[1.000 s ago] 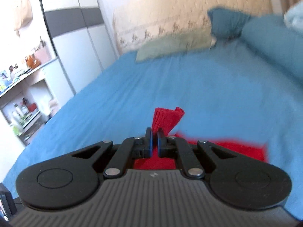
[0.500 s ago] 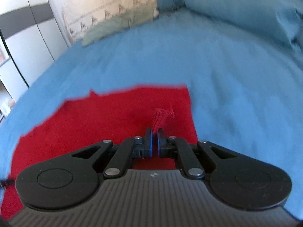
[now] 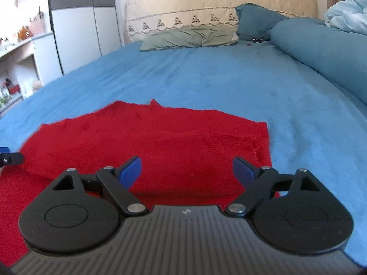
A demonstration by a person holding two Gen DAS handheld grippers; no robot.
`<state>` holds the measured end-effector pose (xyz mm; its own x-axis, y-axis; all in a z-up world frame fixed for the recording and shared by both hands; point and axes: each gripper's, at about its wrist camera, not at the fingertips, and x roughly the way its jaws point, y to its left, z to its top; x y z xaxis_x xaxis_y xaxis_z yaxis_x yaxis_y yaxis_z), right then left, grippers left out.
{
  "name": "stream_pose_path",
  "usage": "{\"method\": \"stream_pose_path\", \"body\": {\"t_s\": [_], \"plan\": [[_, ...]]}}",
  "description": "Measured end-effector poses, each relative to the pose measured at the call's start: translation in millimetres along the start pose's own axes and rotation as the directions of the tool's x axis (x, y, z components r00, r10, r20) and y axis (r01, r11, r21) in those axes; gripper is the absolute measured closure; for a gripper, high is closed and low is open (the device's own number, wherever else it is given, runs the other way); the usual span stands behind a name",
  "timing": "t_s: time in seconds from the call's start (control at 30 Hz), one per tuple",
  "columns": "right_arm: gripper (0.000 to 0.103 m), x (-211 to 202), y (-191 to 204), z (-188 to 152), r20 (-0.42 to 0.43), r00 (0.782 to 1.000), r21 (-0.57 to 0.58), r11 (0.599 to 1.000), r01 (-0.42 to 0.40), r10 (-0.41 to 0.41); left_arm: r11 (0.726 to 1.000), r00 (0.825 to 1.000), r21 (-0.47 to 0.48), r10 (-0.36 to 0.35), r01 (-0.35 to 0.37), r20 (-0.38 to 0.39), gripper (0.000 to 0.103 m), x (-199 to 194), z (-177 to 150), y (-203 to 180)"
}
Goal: Fold small clothes
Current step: 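Release the sweater and lift both tools above the narrowed sweater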
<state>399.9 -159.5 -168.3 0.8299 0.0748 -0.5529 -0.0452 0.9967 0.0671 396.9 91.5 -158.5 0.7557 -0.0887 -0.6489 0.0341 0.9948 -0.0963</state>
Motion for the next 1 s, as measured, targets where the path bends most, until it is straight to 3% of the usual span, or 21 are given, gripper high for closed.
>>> {"method": "stream_pose_path", "body": {"t_s": [0.07,0.2,0.33,0.47,0.6,0.67,0.8,1.0], "plan": [[0.001,11.9,-11.6,-9.2,-0.057,0.998,0.042,0.999,0.031,-0.029,0.998,0.997,-0.059,0.004,-0.009,-0.077,0.004,14.2,-3.8,13.0],[0.001,10.4,-22.8,-15.4,-0.019,1.0,0.09,0.996,0.005,-0.004,0.994,0.996,-0.109,-0.028,0.019,-0.082,0.004,12.8,-2.9,21.1],[0.003,-5.6,-16.5,-2.9,-0.011,1.0,0.074,0.997,0.029,-0.028,0.994,0.998,-0.109,0.017,-0.025,-0.066,0.008,-3.8,5.6,15.4],[0.002,-75.1,-24.8,9.4,0.106,0.994,0.082,0.997,0.011,-0.02,0.994,0.994,-0.079,0.085,-0.08,0.068,0.003,-74.4,13.8,13.5],[0.001,-158.2,-36.1,20.9,0.128,0.992,0.004,1.0,0.007,-0.007,0.985,0.982,-0.117,0.142,-0.128,0.125,0.001,-154.2,22.7,17.8],[0.001,-198.6,-43.1,21.9,0.108,0.994,-0.004,1.0,0.006,-0.005,0.98,0.981,-0.149,0.152,-0.133,0.124,0.0,-193.7,22.1,18.7],[0.001,-267.7,-53.5,7.4,0.074,0.997,0.012,1.0,-0.025,0.024,0.976,0.989,-0.204,0.099,-0.076,0.108,0.0,-260.5,2.4,16.9],[0.001,-335.2,-54.8,-52.3,-0.023,0.999,0.025,0.999,-0.035,0.035,0.981,0.988,-0.134,0.15,-0.142,0.048,0.0,-298.3,-54.4,-5.9]]}}
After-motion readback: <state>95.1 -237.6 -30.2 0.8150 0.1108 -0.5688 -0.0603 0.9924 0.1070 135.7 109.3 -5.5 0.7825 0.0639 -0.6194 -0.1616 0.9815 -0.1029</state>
